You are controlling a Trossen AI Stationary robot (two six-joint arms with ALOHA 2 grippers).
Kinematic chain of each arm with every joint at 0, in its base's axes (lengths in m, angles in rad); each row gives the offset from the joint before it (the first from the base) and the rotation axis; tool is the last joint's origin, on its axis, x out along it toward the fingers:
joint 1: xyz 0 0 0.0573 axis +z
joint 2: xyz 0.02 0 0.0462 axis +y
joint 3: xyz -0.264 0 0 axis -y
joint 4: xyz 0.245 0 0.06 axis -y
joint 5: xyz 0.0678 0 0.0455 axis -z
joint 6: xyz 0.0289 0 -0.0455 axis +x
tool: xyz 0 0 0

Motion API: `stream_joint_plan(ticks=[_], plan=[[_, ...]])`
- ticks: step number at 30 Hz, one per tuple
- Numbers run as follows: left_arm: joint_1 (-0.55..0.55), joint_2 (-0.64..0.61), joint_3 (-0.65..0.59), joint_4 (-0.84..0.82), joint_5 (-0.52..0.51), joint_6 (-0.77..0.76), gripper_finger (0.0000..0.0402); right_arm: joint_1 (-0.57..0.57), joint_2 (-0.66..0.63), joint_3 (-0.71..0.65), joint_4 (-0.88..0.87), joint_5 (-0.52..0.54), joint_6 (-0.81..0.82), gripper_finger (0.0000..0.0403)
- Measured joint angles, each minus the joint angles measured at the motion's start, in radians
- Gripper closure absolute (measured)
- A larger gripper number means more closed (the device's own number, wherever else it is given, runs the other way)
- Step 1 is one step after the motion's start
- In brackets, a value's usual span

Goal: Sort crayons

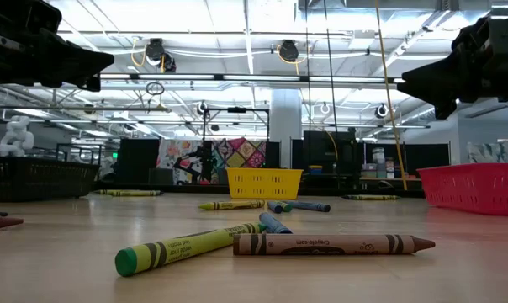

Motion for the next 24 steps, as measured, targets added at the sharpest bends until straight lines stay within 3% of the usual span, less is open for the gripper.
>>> stream_joint_plan(ticks=[13, 24], plan=[[0.000, 0.000, 0.000, 0.002, 0.000, 0.000, 0.0382, 0.000, 0.000, 0.001, -0.008, -0.002, -0.008, 0.0397], [0.000, 0.005, 0.000, -0.019, -0.002, -0.002, 0.0382, 0.000, 0.000, 0.001, -0.006, 0.003, -0.050, 0.0360]])
